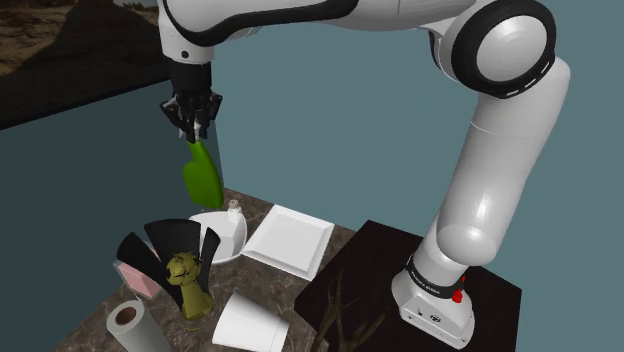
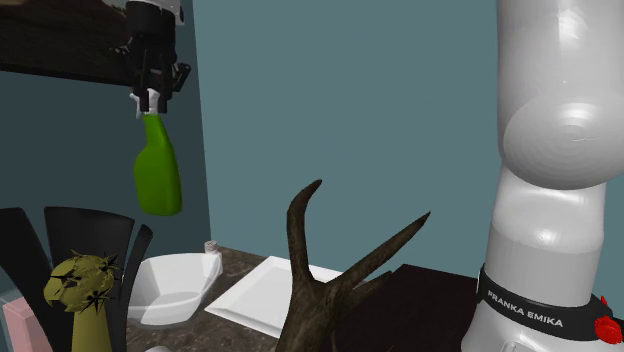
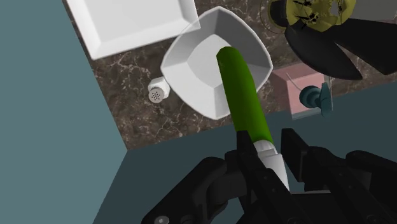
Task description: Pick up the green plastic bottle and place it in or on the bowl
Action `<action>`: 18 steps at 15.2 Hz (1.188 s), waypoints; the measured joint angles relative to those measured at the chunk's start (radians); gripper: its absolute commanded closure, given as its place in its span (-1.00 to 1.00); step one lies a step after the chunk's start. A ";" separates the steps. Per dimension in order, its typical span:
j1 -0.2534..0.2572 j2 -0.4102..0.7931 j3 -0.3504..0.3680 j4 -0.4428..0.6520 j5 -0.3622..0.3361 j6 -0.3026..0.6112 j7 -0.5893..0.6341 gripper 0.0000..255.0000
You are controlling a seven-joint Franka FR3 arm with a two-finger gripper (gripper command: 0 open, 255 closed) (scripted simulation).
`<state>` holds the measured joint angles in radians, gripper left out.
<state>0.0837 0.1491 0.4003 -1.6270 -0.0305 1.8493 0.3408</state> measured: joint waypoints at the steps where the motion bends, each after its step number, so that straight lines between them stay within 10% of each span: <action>1: 0.001 0.005 0.000 -0.010 -0.002 0.015 0.002 1.00; 18: 0.001 0.036 -0.004 -0.200 -0.018 0.233 0.009 1.00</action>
<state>0.0848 0.1855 0.3959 -1.8267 -0.0483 2.0826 0.3496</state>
